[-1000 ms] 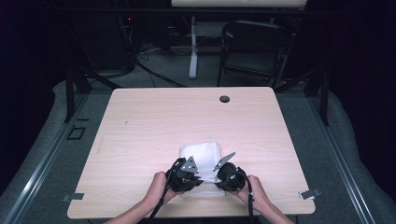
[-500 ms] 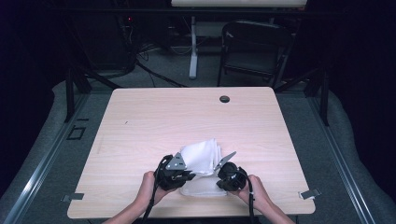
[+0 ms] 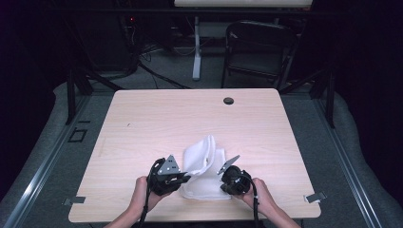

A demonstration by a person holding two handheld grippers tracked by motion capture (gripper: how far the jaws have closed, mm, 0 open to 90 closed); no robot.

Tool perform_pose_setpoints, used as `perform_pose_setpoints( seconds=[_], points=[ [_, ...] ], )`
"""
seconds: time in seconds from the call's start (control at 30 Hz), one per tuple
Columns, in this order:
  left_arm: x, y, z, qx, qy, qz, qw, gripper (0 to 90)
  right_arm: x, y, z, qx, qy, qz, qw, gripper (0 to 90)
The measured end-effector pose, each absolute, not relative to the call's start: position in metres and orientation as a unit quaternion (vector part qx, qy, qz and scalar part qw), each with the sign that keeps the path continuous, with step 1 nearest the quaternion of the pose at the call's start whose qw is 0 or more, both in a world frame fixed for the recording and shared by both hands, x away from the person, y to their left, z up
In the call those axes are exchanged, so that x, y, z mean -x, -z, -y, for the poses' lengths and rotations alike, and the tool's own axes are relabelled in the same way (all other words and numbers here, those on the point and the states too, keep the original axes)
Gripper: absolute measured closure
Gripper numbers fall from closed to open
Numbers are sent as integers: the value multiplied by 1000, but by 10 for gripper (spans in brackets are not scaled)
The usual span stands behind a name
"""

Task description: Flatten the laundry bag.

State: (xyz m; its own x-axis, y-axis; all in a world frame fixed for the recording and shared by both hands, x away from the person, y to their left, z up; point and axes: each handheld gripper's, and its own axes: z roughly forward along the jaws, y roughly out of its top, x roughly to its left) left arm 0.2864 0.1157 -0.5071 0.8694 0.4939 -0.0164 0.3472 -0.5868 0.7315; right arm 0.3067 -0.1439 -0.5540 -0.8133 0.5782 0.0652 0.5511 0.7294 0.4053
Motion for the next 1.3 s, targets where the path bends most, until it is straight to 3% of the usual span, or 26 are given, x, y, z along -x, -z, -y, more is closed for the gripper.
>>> perform_pose_setpoints(
  seconds=[0.7,1.3],
  points=[
    [-277,506,-139,-878,-124,-265,378,854,-303,553,148,-312,-189,-930,53,900],
    [-284,519,-133,-881,-128,-271,367,859,-310,552,163,-330,-189,-924,40,900]
  ],
)
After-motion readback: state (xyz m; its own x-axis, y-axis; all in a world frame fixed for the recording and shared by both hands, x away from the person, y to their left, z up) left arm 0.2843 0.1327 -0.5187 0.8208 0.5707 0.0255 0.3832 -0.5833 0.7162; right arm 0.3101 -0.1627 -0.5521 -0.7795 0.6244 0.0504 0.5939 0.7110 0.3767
